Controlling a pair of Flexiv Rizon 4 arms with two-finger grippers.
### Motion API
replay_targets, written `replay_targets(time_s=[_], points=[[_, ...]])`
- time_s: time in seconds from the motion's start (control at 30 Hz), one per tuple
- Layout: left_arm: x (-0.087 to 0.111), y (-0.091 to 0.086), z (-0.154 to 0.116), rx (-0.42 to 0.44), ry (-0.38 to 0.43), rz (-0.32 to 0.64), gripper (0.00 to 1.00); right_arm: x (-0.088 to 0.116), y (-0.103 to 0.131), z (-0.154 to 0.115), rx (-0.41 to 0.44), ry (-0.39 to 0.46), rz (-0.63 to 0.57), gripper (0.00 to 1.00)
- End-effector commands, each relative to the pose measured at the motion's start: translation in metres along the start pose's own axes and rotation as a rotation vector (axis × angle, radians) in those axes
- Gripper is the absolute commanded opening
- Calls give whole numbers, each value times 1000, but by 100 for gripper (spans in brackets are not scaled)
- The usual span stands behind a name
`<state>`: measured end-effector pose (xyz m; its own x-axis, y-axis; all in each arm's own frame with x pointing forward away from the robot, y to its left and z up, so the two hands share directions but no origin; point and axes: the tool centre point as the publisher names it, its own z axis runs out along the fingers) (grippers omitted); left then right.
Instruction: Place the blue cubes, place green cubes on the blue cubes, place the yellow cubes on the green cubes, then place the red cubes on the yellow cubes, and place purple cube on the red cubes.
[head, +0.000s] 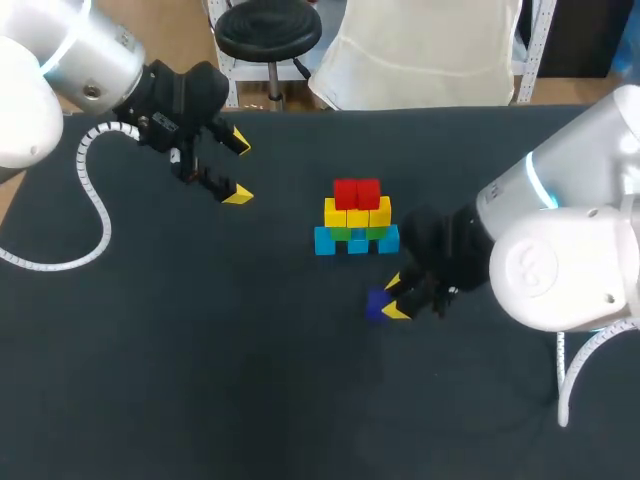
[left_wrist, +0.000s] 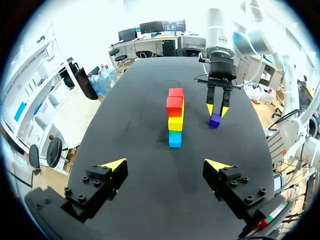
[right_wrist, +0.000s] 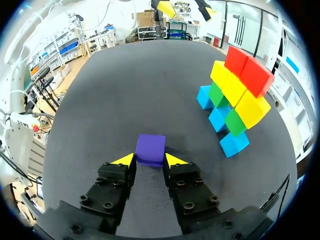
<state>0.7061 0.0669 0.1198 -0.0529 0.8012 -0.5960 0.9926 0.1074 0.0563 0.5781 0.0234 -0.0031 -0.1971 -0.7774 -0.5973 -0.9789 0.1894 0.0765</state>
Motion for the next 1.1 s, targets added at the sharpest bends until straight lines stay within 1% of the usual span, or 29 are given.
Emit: replay_targets(time_s=[0.03,0.27,0.33,0.43,0.53,0.57,0.63,0.67,0.73,0.77,0.83,0.87,1.0,1.1], points=[[1,0,0,-1,-3,3,100,-1,-2,-6,18,-11,0,0],[1,0,0,-1,-3,3,100,-8,-2,-26,61,-32,-30,0],[1,0,0,-1,-3,3,100,-11,-3,-33,79,-26,-50,0],[1,0,0,-1,-3,3,100,-16,-6,-49,76,-14,-73,0],[1,0,0,-1,-3,3,100,-21,-14,-70,50,-7,-103,0],[1,0,0,-1,-3,3,100,-23,-18,-76,27,11,-128,0],[1,0,0,-1,-3,3,100,-27,-26,-90,10,-1,-131,0],[1,0,0,-1,-3,3,100,-31,-30,-96,-19,26,-171,0],[1,0,0,-1,-3,3,100,-37,-39,-110,-22,11,-179,0],[1,0,0,-1,-3,3,100,-40,-42,-115,-31,16,-195,0],[1,0,0,-1,-3,3,100,-48,-49,-125,-59,-3,-206,0],[1,0,0,-1,-3,3,100,-52,-51,-129,-81,-1,-218,0],[1,0,0,-1,-3,3,100,-67,-63,-139,-101,-20,-242,0],[1,0,0,-1,-3,3,100,-78,-67,-139,-119,-37,-269,0]])
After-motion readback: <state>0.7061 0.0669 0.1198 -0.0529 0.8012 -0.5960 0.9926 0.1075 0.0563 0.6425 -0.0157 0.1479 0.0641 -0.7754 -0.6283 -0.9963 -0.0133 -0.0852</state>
